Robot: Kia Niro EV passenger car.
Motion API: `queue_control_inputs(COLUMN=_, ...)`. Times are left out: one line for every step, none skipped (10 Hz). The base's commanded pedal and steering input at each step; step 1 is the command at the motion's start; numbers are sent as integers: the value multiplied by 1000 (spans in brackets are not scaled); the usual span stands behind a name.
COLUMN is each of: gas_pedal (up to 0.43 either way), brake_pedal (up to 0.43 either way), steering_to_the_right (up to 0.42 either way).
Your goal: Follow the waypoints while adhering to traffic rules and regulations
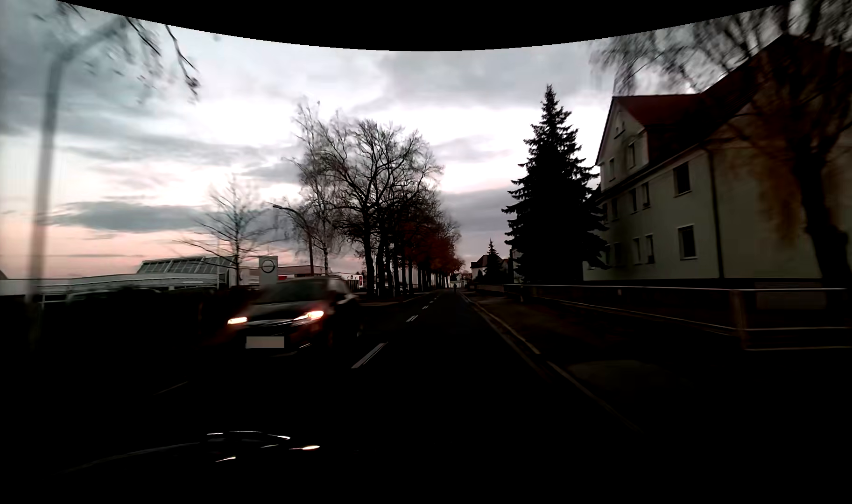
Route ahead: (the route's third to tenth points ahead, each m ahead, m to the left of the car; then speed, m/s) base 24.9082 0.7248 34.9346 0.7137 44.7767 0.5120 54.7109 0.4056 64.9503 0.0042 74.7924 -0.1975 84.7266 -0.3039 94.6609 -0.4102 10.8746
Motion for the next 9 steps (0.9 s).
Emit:
queue_control_inputs(gas_pedal=87, brake_pedal=0, steering_to_the_right=-5)
queue_control_inputs(gas_pedal=87, brake_pedal=0, steering_to_the_right=-5)
queue_control_inputs(gas_pedal=79, brake_pedal=0, steering_to_the_right=-5)
queue_control_inputs(gas_pedal=79, brake_pedal=0, steering_to_the_right=-5)
queue_control_inputs(gas_pedal=79, brake_pedal=0, steering_to_the_right=-5)
queue_control_inputs(gas_pedal=79, brake_pedal=0, steering_to_the_right=-3)
queue_control_inputs(gas_pedal=79, brake_pedal=0, steering_to_the_right=0)
queue_control_inputs(gas_pedal=79, brake_pedal=0, steering_to_the_right=1)
queue_control_inputs(gas_pedal=79, brake_pedal=0, steering_to_the_right=1)
